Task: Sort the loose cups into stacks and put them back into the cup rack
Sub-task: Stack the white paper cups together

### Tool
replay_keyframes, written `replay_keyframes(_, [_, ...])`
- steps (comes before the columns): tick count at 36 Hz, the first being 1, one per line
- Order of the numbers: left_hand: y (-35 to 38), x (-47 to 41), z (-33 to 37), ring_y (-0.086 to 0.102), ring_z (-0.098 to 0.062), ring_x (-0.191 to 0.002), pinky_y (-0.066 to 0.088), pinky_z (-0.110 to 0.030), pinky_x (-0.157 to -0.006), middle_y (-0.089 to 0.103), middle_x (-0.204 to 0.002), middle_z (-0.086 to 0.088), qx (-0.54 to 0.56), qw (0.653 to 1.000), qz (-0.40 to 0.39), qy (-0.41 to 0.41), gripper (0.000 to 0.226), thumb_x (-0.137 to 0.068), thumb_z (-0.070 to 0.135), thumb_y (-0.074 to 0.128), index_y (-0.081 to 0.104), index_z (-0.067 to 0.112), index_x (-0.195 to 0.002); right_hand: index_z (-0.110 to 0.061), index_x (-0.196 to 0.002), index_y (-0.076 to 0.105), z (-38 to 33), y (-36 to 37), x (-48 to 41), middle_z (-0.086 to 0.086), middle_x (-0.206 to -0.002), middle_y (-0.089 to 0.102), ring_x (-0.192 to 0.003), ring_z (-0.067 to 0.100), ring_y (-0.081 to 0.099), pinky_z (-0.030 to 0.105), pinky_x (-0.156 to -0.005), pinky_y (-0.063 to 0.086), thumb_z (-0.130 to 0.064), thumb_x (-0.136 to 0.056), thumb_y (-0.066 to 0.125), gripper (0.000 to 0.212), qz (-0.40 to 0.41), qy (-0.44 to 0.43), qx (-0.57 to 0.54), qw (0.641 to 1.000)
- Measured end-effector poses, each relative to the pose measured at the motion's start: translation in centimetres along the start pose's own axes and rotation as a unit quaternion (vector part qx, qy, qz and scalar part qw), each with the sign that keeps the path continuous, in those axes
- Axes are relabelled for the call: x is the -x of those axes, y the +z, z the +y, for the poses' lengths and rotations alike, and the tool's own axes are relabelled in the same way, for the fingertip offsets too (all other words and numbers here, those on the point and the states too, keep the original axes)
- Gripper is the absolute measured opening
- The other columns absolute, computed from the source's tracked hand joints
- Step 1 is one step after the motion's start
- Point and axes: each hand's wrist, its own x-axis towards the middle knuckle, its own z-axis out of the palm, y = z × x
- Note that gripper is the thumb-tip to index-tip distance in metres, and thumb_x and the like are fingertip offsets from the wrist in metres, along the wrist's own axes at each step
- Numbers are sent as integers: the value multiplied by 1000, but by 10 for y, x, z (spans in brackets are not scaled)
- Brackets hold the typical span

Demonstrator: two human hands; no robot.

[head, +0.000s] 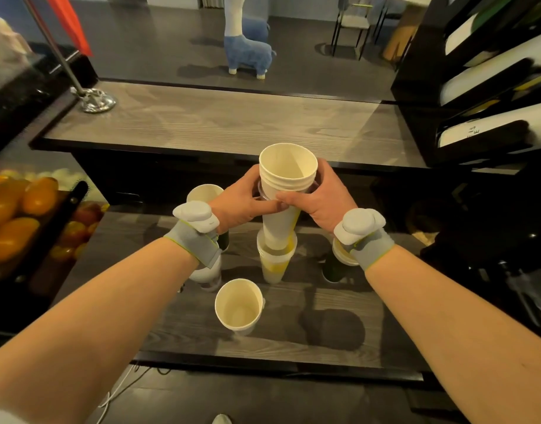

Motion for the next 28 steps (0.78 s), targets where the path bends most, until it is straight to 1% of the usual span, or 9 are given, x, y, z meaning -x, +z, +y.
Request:
replay_keyframes(2, [1,-1,-1,53,-12,-129,48,-46,-107,55,-139,10,0,1000,-2,3,91,-73,52,82,33,35,-147,-25,-134,45,1,0,1,-9,-124,58,-112,6,56,14,-82,48,-28,-68,88,79,4,-1,-8,1000])
replay_keyframes(5, [2,-1,-1,53,-12,-130,47,-46,-108,56,-138,11,6,1000,-12,3,91,-73,53,83,33,36,-147,-26,-132,45,3,0,1,-7,-125,59,-113,8,56,19,-88,48,-31,-67,89,78,10,-3,3,1000])
replay_keyframes(8, [3,0,-3,52,-10,-130,47,-45,-109,55,-138,13,12,1000,-16,-1,90,-74,50,83,32,38,-147,-27,-131,46,3,0,2,-7,-124,59,-113,9,57,21,-89,49,-32,-66,89,78,15,-4,7,1000])
replay_keyframes(11, [6,0,-5,53,-12,-129,49,-47,-107,55,-138,12,17,1000,-17,-15,91,-73,53,82,31,40,-146,-23,-132,47,4,2,5,-8,-121,60,-107,3,58,13,-80,50,-31,-65,90,79,30,2,-5,1000])
replay_keyframes(13, [9,1,-6,53,-14,-129,50,-47,-105,55,-138,10,21,999,-18,-20,92,-71,52,82,30,40,-146,-23,-130,46,5,5,7,-9,-119,58,-102,-1,57,10,-75,48,-30,-66,89,78,39,3,-6,999])
replay_keyframes(18, [11,0,-7,51,-18,-132,48,-49,-107,52,-141,5,36,998,-34,-28,96,-71,49,82,27,36,-149,-23,-132,44,8,7,9,-8,-121,58,-105,1,57,14,-79,49,-27,-68,89,79,39,10,-27,999])
replay_keyframes(23, [15,1,-11,53,-17,-129,47,-49,-108,53,-138,5,23,997,-60,-47,96,-71,46,84,27,34,-147,-23,-135,44,5,1,7,-8,-122,60,-110,6,59,22,-87,52,-30,-72,86,77,46,6,-51,998])
replay_keyframes(25, [18,2,-12,53,-18,-129,48,-49,-107,54,-139,5,22,997,-64,-45,97,-70,47,85,27,35,-147,-24,-134,44,0,-1,6,-9,-121,59,-107,5,58,19,-84,52,-31,-72,85,74,30,8,-41,999])
replay_keyframes(28, [20,3,-14,54,-16,-128,48,-49,-107,55,-137,8,2,996,-70,-55,96,-70,45,86,28,37,-146,-25,-131,43,-5,-5,6,-14,-116,57,-101,0,58,10,-73,50,-31,-73,85,71,14,5,-31,999])
